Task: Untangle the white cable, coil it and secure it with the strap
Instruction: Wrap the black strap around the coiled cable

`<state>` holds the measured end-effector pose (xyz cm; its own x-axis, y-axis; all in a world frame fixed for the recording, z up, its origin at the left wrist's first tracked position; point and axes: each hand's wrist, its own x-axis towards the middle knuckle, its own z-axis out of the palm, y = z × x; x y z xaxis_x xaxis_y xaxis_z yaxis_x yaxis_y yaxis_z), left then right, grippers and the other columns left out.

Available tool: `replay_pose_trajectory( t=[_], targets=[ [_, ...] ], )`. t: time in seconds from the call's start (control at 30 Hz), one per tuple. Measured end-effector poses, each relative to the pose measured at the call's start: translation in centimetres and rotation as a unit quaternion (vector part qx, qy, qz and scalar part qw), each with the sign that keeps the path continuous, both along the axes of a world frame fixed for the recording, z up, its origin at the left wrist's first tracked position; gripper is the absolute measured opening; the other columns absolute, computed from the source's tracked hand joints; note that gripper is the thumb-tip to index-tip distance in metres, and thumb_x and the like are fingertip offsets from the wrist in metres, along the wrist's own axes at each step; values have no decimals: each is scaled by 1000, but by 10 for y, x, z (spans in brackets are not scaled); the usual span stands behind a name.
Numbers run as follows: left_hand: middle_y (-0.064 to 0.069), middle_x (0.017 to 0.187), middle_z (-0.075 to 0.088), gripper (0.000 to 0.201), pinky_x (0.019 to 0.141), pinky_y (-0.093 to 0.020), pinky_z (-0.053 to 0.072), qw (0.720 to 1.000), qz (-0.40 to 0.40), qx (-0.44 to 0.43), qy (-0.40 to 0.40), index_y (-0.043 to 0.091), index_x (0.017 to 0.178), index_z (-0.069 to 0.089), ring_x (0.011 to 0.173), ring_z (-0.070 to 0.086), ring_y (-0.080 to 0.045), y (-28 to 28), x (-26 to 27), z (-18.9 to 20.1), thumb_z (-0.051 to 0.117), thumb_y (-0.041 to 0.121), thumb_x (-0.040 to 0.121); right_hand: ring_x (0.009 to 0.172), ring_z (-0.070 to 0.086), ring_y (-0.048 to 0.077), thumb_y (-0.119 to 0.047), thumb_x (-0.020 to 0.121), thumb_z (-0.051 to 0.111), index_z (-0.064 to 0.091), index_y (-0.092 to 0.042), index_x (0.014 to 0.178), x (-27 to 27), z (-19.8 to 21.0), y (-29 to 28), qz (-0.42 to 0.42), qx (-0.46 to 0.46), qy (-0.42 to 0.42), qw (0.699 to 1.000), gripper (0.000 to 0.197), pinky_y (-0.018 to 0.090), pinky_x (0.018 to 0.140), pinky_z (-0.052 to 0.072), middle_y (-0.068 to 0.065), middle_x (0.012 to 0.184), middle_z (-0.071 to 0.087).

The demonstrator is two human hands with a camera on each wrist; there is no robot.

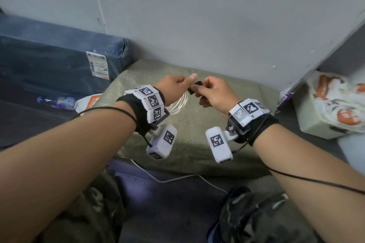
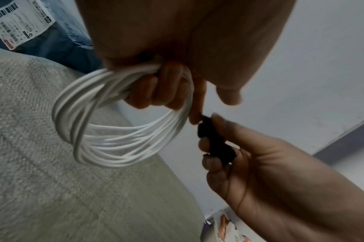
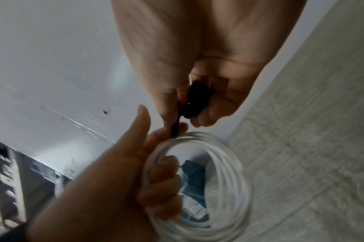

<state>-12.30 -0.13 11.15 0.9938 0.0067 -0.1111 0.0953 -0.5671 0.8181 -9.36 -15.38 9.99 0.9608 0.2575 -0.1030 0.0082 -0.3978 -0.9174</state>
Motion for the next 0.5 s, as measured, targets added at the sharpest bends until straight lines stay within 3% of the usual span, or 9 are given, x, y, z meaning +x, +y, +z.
replay_pose_trajectory(
  t=[0.1, 0.23, 0.37, 0.5],
  targets=[
    [9, 59, 46, 44, 50, -22, 34, 999, -28, -9, -20, 12, 103, 67, 52, 43, -4, -5, -15, 3, 42, 47, 96, 45, 55, 9, -25, 89, 62, 55, -15, 75, -15, 8, 0, -5, 36, 7, 999, 19, 22, 48, 45, 1, 68, 63],
    [14, 59, 45, 35, 48, -16, 31, 997, -38, -10, -59, 10, 104, 66, 47, 42, 1, -8, -20, -3, 48, 39, 95, 43, 51, 8, -20, 92, 57, 57, -14, 74, -27, 5, -2, 3, 64, 18, 998, 19, 20, 45, 42, 2, 64, 59],
    [12, 44, 45, 27, 44, -15, 32, 996, -50, -39, -66, 12, 92, 66, 35, 42, 5, -9, -15, -3, 53, 36, 94, 40, 41, 9, -21, 93, 55, 56, -13, 77, -23, 7, -8, 15, 120, 74, 990, 19, 19, 40, 33, -1, 57, 51],
    [7, 54, 39, 26, 47, -22, 32, 995, -59, -35, -72, 10, 86, 63, 40, 36, -2, -8, -7, -3, 53, 32, 94, 33, 22, 3, -20, 99, 45, 51, -13, 82, -20, 16, -12, 41, 131, 114, 984, 19, 19, 35, 15, -10, 42, 34]
  ],
)
